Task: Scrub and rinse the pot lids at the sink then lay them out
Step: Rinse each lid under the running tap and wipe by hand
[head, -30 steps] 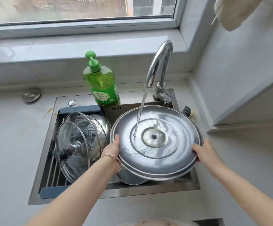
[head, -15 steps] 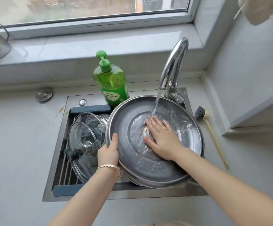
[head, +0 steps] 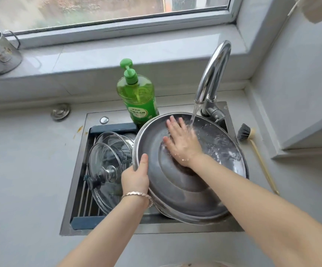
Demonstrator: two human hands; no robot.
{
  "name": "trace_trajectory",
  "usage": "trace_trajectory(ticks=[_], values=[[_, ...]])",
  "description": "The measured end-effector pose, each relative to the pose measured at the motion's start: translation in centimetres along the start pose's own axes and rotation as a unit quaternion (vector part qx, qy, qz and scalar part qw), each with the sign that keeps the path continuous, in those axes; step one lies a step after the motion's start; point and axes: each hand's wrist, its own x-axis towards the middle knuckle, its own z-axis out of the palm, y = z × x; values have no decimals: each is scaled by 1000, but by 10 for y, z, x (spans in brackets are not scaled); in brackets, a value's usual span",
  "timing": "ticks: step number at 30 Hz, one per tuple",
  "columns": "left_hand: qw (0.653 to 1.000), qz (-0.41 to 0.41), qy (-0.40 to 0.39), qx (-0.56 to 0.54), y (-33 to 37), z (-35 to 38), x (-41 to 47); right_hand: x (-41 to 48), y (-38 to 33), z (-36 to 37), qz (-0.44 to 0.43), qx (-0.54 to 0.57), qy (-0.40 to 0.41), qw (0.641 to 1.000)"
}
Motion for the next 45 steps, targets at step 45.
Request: trace_trajectory(ticks=[45], values=[[965, -53, -83, 242, -24, 30, 33, -140, 116, 4, 401, 594, 60, 694]])
